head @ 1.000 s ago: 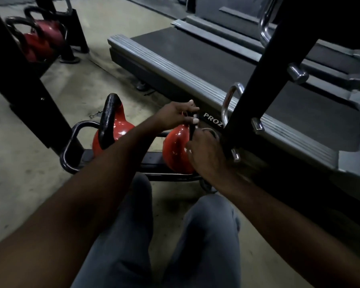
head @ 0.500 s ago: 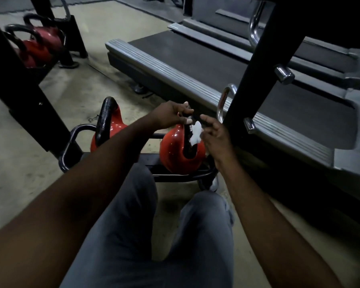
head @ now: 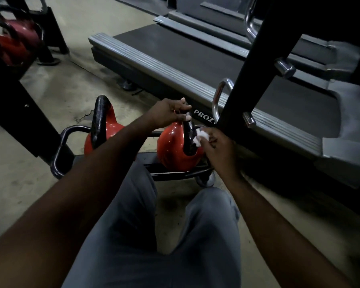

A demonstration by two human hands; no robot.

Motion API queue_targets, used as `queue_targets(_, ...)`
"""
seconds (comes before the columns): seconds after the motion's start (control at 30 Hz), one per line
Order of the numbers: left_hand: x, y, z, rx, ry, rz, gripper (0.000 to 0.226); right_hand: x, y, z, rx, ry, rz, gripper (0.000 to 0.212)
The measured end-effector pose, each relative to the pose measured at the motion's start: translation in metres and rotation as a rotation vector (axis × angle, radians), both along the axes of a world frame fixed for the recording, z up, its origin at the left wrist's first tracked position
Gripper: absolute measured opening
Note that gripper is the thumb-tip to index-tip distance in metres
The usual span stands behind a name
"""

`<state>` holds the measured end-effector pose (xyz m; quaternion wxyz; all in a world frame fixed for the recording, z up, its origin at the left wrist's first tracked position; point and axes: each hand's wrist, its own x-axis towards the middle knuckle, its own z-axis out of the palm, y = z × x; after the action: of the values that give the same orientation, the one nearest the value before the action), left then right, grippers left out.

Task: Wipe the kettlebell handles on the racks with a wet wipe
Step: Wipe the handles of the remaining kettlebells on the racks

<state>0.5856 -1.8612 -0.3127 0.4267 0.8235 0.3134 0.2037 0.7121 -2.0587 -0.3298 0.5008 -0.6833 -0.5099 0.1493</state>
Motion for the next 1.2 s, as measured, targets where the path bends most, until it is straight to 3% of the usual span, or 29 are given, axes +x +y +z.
queue_targets(0.07,0.000,0.002,0.000,0.027,0.002,0.000,0.052,-0.004,0.007,0.010,0.033,0.217,-0.040,0.024)
queue_targets(0.13,-0.001,0.004,0.000,0.063,0.003,-0.002,0.050,-0.009,0.013,0.013,0.017,0.246,-0.054,0.027)
queue_targets(0.27,-0.003,0.009,-0.004,0.128,0.002,-0.019,0.046,-0.007,0.023,0.012,0.013,-0.042,-0.192,0.019)
queue_targets(0.43,-0.001,0.023,0.000,0.175,-0.055,-0.080,0.018,-0.015,0.030,0.020,-0.025,-0.148,-0.171,0.043)
queue_targets(0.57,0.003,0.031,0.011,0.271,0.023,-0.080,0.016,-0.017,0.028,0.019,-0.065,-0.432,-0.140,0.026)
queue_targets(0.7,0.005,0.034,0.006,0.244,-0.023,-0.065,0.016,-0.023,0.032,0.019,-0.038,-0.525,-0.131,0.025)
queue_targets(0.83,0.007,0.029,-0.013,0.188,-0.188,0.006,0.019,-0.024,0.061,0.037,-0.207,-0.660,-0.072,0.019)
queue_targets(0.93,0.006,0.027,-0.019,0.121,-0.239,0.002,0.026,-0.036,0.053,0.030,-0.264,-0.956,-0.003,0.013)
queue_targets(1.0,0.004,0.029,-0.018,0.089,-0.247,-0.004,0.027,-0.041,0.052,0.022,-0.315,-1.156,0.071,0.021)
queue_targets(1.2,-0.001,0.033,-0.014,-0.054,-0.291,0.019,0.028,-0.034,0.078,0.029,-0.258,-1.169,-0.093,0.022)
